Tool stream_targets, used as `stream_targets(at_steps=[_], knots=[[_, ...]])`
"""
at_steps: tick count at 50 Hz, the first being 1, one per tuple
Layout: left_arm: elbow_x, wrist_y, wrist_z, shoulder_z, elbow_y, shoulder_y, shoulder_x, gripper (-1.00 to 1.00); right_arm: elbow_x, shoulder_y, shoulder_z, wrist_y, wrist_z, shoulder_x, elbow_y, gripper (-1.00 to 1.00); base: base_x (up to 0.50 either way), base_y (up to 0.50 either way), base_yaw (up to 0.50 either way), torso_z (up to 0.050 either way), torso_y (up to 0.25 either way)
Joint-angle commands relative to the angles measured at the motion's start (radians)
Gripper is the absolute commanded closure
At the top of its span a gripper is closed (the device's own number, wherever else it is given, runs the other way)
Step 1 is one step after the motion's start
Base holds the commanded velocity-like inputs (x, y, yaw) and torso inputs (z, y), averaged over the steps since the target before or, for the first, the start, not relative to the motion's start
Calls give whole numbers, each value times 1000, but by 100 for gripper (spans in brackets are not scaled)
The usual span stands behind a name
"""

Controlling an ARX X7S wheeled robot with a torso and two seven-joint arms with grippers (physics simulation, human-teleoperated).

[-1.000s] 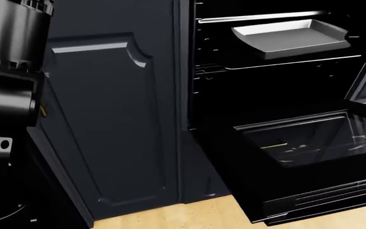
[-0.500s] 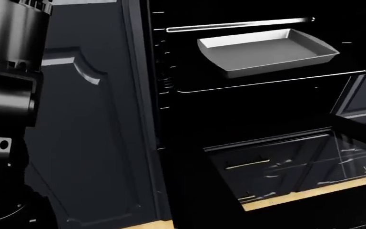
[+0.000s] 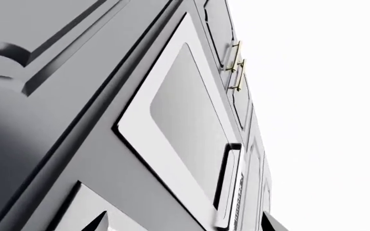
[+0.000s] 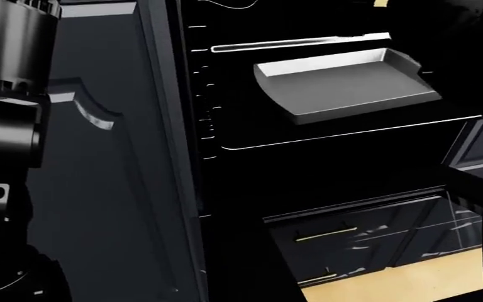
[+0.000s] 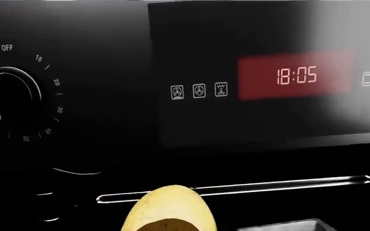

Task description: Place the potato on the top rack of the oven.

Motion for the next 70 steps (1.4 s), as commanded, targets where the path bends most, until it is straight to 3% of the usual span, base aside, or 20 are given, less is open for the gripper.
stream_targets(at_steps=[1,19,23,24,31,38,65,66,70], knots=[[-2,2,-6,3,3,-7,-7,-100,-39,12,-43,15,-32,-20,111,100,0,0,0,0,0],[-11,7,-9,2,8,-12,-17,-100,-255,224,-215,-222,-291,-167,805,100,0,0,0,0,1],[-7,5,-8,11,7,-15,-16,-100,-356,321,-270,-378,-421,-265,1155,100,0,0,0,0,0],[-4,5,-7,14,5,-17,-15,-100,-397,315,-253,-353,-431,-270,1174,100,0,0,0,0,0],[5,6,-1,25,1,-20,-15,-100,-720,293,-31,-287,-487,-303,1174,100,0,0,0,0,0],[7,10,2,28,0,-25,-17,-100,-865,277,79,-287,-500,-325,1174,100,0,0,0,0,1],[8,20,-4,29,13,-28,-34,-100,-913,279,75,-350,-463,-346,1174,100,0,0,0,0,0],[7,20,-5,29,13,-28,-33,-100,-914,277,70,-348,-465,-346,1174,-100,0,0,0,0,0],[7,23,-5,30,11,-27,-33,-100,-912,272,57,-338,-469,-346,1174,-100,0,0,0,0,0]])
